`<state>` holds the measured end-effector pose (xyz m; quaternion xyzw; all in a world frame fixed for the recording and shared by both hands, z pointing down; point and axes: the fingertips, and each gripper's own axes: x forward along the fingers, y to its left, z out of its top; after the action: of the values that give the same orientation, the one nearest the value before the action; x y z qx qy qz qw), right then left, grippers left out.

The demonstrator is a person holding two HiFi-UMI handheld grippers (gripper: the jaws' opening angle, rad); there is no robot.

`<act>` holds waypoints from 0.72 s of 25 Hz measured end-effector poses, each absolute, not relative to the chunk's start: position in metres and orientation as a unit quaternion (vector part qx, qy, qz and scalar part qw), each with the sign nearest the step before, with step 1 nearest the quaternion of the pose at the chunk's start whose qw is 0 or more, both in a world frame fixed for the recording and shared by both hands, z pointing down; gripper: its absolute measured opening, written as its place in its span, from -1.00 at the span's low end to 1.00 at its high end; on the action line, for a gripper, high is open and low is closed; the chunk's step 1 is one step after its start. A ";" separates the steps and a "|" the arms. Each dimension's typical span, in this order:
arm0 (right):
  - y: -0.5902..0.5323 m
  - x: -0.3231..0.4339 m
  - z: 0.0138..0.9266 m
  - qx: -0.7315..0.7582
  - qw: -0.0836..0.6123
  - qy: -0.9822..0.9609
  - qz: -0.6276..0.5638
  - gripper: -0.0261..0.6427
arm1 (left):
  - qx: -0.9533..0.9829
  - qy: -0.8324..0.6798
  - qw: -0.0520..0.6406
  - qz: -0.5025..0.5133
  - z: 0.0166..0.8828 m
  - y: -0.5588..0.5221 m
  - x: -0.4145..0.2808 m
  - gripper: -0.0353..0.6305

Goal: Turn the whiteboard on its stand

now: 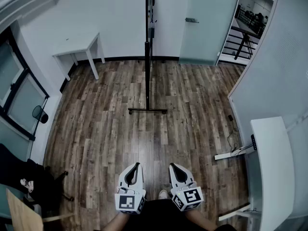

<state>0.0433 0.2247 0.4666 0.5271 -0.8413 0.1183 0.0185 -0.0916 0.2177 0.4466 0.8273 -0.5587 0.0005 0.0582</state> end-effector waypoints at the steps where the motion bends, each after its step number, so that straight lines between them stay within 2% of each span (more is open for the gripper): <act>1: 0.225 0.044 0.466 0.525 0.017 -0.843 0.117 -0.89 | 0.828 -0.558 0.060 -0.003 0.447 0.219 -0.090 -0.84; 18: 0.245 0.086 0.468 0.508 -0.004 -0.852 0.131 -0.88 | 0.817 -0.573 0.063 -0.012 0.450 0.242 -0.049 -0.84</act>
<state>0.0856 0.2453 0.4681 0.5077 -0.8516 0.1306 -0.0041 -0.0487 0.2418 0.4500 0.8170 -0.5730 -0.0121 0.0630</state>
